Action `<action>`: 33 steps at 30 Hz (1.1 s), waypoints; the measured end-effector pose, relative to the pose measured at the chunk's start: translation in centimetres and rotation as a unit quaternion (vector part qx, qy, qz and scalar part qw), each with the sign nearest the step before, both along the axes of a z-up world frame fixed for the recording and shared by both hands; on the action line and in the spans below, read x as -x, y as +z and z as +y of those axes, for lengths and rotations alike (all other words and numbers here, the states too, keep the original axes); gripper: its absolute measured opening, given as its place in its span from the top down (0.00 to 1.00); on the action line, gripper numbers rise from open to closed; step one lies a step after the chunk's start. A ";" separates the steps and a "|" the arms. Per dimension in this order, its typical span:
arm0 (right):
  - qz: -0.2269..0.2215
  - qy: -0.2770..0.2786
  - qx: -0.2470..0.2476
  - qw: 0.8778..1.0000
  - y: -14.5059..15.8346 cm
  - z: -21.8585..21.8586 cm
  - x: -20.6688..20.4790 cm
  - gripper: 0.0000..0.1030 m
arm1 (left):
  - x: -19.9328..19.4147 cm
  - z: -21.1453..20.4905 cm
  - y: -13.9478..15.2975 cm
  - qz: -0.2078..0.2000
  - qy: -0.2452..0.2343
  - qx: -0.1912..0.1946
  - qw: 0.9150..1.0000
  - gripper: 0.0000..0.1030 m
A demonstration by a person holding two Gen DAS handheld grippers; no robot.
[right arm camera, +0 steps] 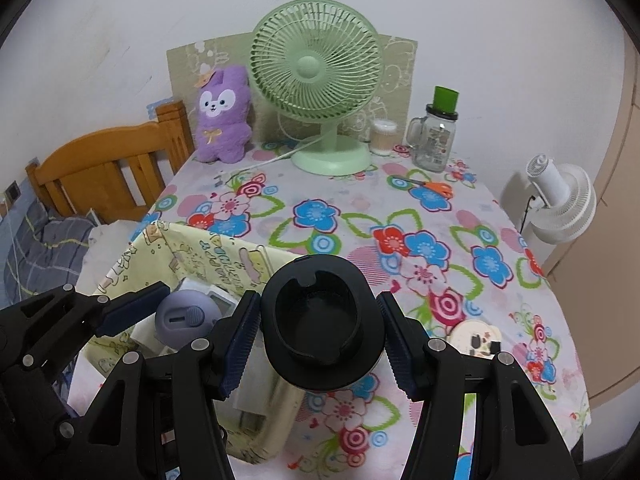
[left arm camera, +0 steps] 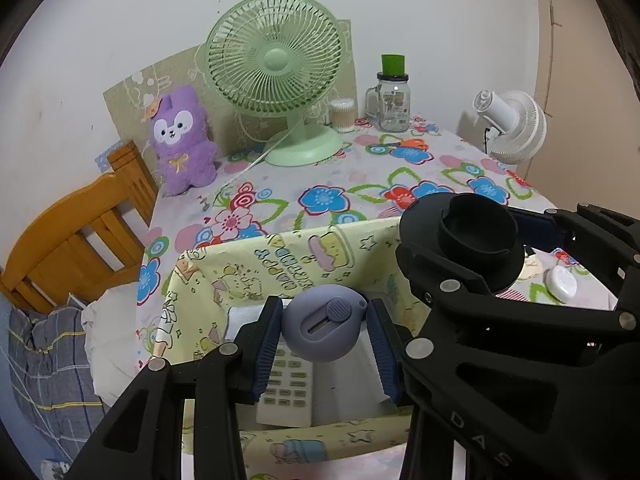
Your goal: Organize rigid objects
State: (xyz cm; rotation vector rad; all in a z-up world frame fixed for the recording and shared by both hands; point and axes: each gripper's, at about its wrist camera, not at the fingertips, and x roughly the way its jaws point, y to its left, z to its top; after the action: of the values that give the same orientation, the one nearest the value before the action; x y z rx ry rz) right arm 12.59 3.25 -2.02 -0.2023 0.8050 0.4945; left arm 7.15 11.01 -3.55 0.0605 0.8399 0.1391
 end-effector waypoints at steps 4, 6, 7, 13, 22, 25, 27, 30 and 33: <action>0.009 0.007 0.002 1.000 -0.7 1.1 -0.3 0.40 | -0.3 1.0 -0.7 0.011 0.005 -0.001 1.000 0.57; 0.015 0.010 0.003 1.000 -1.1 1.6 -0.6 0.40 | -0.6 1.5 -1.0 0.017 0.008 0.000 1.000 0.57; 0.019 0.012 0.006 1.000 -1.3 2.0 -0.9 0.40 | -0.8 1.8 -1.2 0.020 0.010 0.001 1.000 0.57; 0.027 0.019 0.013 0.999 -2.3 3.4 -1.5 0.40 | -1.3 3.2 -2.1 0.029 0.018 0.007 0.999 0.57; 0.035 0.026 0.027 0.999 -3.6 5.5 -2.0 0.40 | -2.1 5.1 -3.6 0.048 0.033 0.014 0.998 0.57; 0.033 0.027 0.037 0.998 -4.1 5.9 -2.1 0.40 | -2.5 5.5 -4.3 0.056 0.036 0.015 0.998 0.57; 0.031 0.028 0.044 0.998 -4.2 6.1 -2.0 0.40 | -2.8 5.9 -4.6 0.062 0.038 0.018 0.997 0.57; 0.031 0.031 0.054 0.998 -4.3 6.2 -2.1 0.40 | -2.9 5.9 -4.9 0.068 0.035 0.023 0.997 0.56; 0.032 0.030 0.057 0.997 -4.3 6.3 -2.1 0.39 | -2.9 6.0 -4.9 0.073 0.036 0.025 0.996 0.55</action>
State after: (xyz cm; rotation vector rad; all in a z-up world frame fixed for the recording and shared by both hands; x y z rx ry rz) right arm 14.68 9.56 -6.35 -0.3177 0.8927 0.5151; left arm 10.02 17.01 -8.45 -0.0080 0.9921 0.1835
